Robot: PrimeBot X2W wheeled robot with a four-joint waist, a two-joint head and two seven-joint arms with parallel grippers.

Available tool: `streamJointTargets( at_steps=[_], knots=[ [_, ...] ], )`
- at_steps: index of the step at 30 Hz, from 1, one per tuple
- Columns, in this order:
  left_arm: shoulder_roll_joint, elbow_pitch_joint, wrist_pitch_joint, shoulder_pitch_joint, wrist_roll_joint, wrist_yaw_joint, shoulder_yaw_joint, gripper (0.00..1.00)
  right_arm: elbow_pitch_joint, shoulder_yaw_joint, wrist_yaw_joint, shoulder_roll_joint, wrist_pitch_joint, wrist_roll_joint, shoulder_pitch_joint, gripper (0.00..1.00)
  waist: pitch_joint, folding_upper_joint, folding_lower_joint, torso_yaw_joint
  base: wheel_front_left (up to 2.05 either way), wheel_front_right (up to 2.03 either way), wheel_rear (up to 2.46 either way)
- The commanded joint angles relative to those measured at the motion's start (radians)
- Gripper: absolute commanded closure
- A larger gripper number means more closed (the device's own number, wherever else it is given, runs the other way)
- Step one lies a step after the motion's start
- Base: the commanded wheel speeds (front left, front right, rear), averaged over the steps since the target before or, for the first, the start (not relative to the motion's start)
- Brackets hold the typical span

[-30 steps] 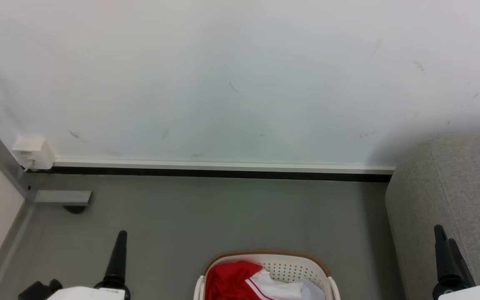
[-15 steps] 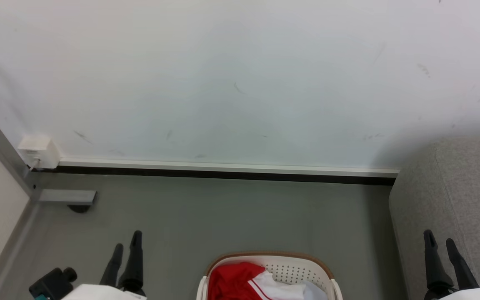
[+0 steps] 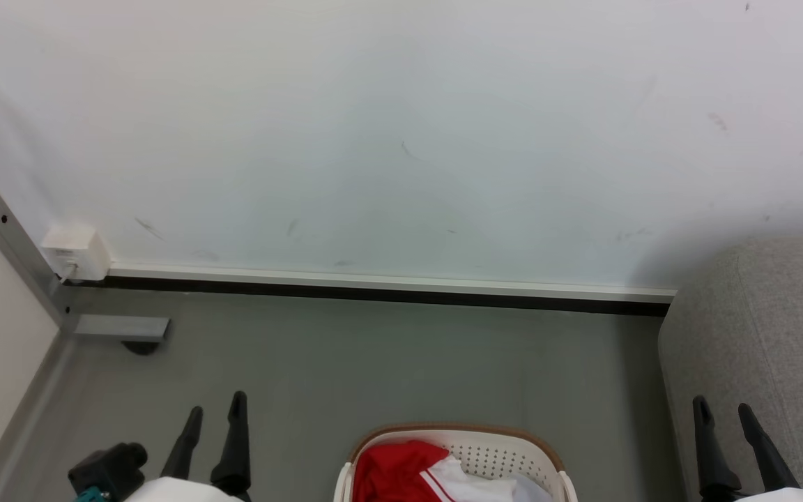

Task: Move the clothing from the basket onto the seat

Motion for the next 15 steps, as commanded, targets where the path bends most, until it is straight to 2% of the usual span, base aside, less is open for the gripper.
streamJointTargets(
  at_steps=[1,15],
  knots=[
    [0.014,-0.016,-0.009,0.001,0.036,0.004,-0.004,0.00,-0.004,0.001,-0.001,-0.005,-0.009,-0.031,-0.006,0.00,0.000,-0.0001,0.0000,0.001,0.00,0.00,0.00],
    [0.049,-0.037,-0.047,0.009,0.173,0.050,-0.057,0.00,0.002,0.005,-0.001,0.005,-0.047,-0.172,0.003,0.00,-0.004,-0.0001,0.0000,0.006,0.00,0.00,0.00]
  ],
)
